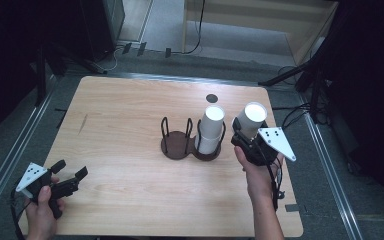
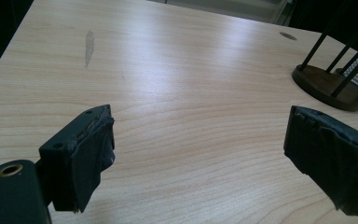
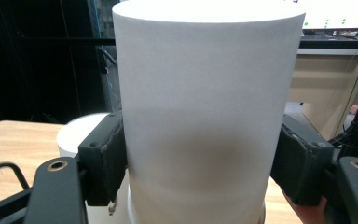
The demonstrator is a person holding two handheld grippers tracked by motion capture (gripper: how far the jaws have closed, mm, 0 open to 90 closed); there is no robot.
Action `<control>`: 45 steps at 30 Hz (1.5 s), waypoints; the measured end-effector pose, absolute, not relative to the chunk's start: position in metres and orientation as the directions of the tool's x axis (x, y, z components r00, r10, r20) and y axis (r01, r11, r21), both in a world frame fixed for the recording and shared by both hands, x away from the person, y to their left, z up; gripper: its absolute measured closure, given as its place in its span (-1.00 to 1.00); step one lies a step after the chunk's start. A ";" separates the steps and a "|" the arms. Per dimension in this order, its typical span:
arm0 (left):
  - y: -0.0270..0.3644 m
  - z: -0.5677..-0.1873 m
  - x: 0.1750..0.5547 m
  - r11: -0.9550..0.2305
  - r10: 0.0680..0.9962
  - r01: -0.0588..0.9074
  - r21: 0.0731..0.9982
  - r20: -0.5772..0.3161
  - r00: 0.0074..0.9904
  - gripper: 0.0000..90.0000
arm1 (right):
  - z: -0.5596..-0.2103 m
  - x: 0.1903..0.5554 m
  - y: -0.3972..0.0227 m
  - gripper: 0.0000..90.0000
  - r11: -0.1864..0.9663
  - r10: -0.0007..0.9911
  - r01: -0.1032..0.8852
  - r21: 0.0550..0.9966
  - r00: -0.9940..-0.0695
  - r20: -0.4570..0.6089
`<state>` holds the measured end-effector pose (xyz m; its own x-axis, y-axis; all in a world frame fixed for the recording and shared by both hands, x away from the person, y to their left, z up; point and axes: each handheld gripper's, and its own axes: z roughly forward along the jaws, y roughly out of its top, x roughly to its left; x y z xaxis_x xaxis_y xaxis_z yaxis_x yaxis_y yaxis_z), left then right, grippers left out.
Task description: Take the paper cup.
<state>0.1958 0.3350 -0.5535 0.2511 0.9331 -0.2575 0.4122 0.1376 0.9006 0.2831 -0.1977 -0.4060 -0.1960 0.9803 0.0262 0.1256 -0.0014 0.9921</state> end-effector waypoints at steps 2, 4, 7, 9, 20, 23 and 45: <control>0.335 -0.553 0.196 0.138 0.934 0.414 0.900 -0.258 0.249 -0.80 | -0.411 0.280 -0.199 -0.39 -0.001 0.981 0.130 0.992 -0.193 0.026; 0.335 -0.553 0.196 0.138 0.935 0.418 0.898 -0.257 0.244 -0.80 | -0.416 0.278 -0.201 -0.38 0.001 0.980 0.134 0.991 -0.196 0.025; 0.334 -0.553 0.197 0.139 0.937 0.420 0.897 -0.256 0.238 -0.80 | -0.423 0.276 -0.201 -0.38 0.001 0.981 0.145 0.989 -0.194 0.027; 0.334 -0.553 0.197 0.139 0.937 0.426 0.894 -0.258 0.237 -0.80 | -0.427 0.274 -0.201 -0.38 0.002 0.981 0.150 0.989 -0.193 0.027; 0.337 -0.554 0.198 0.165 0.932 0.433 0.886 -0.283 0.225 -0.80 | -0.453 0.259 -0.200 -0.38 0.004 0.980 0.168 0.986 -0.196 0.029; 0.338 -0.554 0.199 0.169 0.932 0.438 0.883 -0.288 0.220 -0.80 | -0.462 0.254 -0.202 -0.38 -0.002 0.980 0.176 0.984 -0.195 0.037; 0.343 -0.553 0.201 0.198 0.931 0.468 0.861 -0.314 0.185 -0.80 | -0.503 0.225 -0.179 -0.38 0.006 0.962 0.252 0.968 -0.265 0.063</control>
<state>0.2009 0.3427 -0.5527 0.1850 0.9312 -0.3141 0.4677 0.1977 0.8615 0.2255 -0.1793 -0.5032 -0.2649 0.9622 0.0629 0.2522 0.0062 0.9676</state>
